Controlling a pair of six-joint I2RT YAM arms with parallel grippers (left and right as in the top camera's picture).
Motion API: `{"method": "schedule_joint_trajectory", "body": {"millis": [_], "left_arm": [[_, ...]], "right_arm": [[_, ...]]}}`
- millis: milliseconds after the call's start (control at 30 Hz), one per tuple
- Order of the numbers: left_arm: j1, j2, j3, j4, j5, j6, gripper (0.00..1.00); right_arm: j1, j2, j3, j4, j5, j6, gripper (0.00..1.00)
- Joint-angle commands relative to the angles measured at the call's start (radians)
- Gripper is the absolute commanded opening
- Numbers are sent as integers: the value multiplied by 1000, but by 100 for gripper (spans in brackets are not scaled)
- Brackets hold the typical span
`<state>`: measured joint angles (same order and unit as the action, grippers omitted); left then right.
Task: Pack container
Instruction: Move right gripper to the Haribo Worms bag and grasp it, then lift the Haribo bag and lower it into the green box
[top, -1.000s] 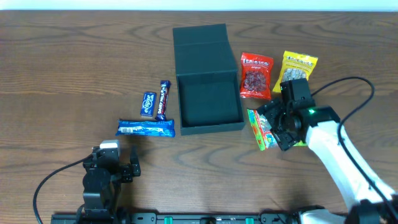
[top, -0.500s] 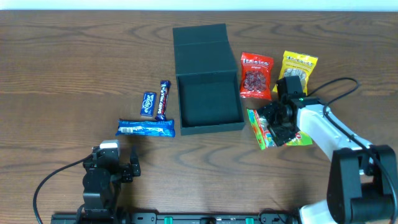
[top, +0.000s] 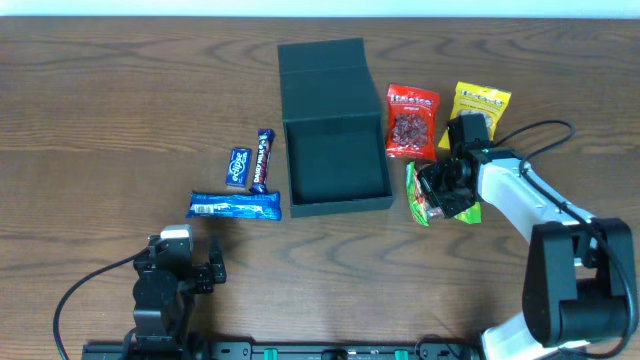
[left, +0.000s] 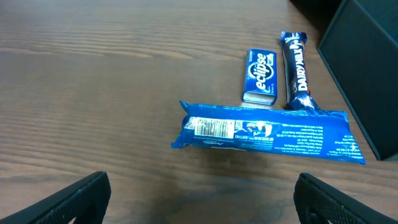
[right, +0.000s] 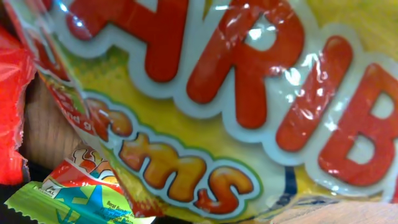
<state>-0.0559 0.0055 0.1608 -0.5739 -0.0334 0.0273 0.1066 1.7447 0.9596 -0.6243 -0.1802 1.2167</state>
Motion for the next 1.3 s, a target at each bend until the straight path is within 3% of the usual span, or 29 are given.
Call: {"method": "schedule_joint_trajectory", "body": {"millis": [0, 167, 367, 667, 833, 1033, 1267], "left_arm": [[-3, -1, -11, 3, -10, 11, 95], [-3, -1, -11, 3, -10, 11, 95], [-3, -1, -11, 3, -10, 11, 95], [-3, -1, -11, 3, -10, 11, 95], [-3, -1, -11, 3, -10, 11, 95], [-3, -1, -11, 3, -10, 11, 95], [-3, -1, -11, 3, -10, 11, 95]], "right_arm": [[1, 60, -39, -51, 13, -7, 1], [2, 27, -36, -146, 7, -19, 1], [2, -148, 1, -226, 27, -176, 1], [74, -430, 175, -266, -4, -565, 1], [214, -473, 245, -239, -12, -804, 2], [489, -473, 246, -75, -10, -1190, 2], [634, -409, 246, 48, 133, -1378, 1]]}}
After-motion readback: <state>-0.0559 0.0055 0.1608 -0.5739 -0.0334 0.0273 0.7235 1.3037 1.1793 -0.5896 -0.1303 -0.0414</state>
